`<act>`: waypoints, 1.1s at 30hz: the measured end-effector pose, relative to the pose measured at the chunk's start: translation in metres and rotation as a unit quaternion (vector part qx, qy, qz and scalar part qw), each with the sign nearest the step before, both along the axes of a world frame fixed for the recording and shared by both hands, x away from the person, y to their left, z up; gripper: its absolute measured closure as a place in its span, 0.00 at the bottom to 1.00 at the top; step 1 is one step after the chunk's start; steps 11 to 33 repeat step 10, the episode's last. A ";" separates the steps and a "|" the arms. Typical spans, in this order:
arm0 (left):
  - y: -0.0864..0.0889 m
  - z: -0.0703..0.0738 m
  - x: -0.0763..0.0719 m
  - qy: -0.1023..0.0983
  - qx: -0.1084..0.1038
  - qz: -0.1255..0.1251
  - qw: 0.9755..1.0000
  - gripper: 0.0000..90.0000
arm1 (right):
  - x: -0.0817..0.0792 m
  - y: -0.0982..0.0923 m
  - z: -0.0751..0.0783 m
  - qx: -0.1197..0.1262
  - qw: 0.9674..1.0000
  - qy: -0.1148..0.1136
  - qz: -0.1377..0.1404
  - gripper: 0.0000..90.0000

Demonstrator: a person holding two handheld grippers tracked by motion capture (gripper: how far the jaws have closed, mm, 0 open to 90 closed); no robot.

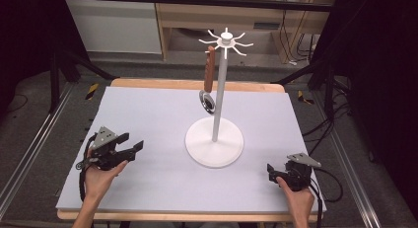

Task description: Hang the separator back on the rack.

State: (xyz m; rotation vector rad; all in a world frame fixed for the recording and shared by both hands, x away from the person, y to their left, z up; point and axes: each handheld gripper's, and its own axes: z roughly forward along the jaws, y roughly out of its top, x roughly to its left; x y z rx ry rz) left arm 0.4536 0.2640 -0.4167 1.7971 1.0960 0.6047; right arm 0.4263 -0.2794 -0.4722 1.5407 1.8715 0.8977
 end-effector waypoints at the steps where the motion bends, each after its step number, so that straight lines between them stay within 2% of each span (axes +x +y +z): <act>1: 0.004 -0.004 0.000 0.005 0.001 0.006 1.000 0.40 | 0.000 -0.001 0.000 -0.001 1.000 0.000 -0.001 0.09; 4: 0.012 -0.013 0.000 0.015 0.028 0.025 0.999 0.39 | 0.001 -0.002 -0.001 -0.002 1.000 0.002 -0.001 0.09; 7: 0.019 -0.019 -0.003 0.019 0.022 0.033 0.999 0.39 | 0.001 -0.003 0.000 -0.008 1.000 0.004 -0.003 0.09; 10: 0.027 -0.024 -0.004 0.025 0.033 0.048 0.998 0.38 | 0.001 -0.005 0.000 -0.011 1.000 0.002 -0.003 0.09; 33: 0.027 -0.024 -0.004 0.025 0.033 0.048 0.998 0.38 | 0.001 -0.005 0.000 -0.011 1.000 0.002 -0.003 0.09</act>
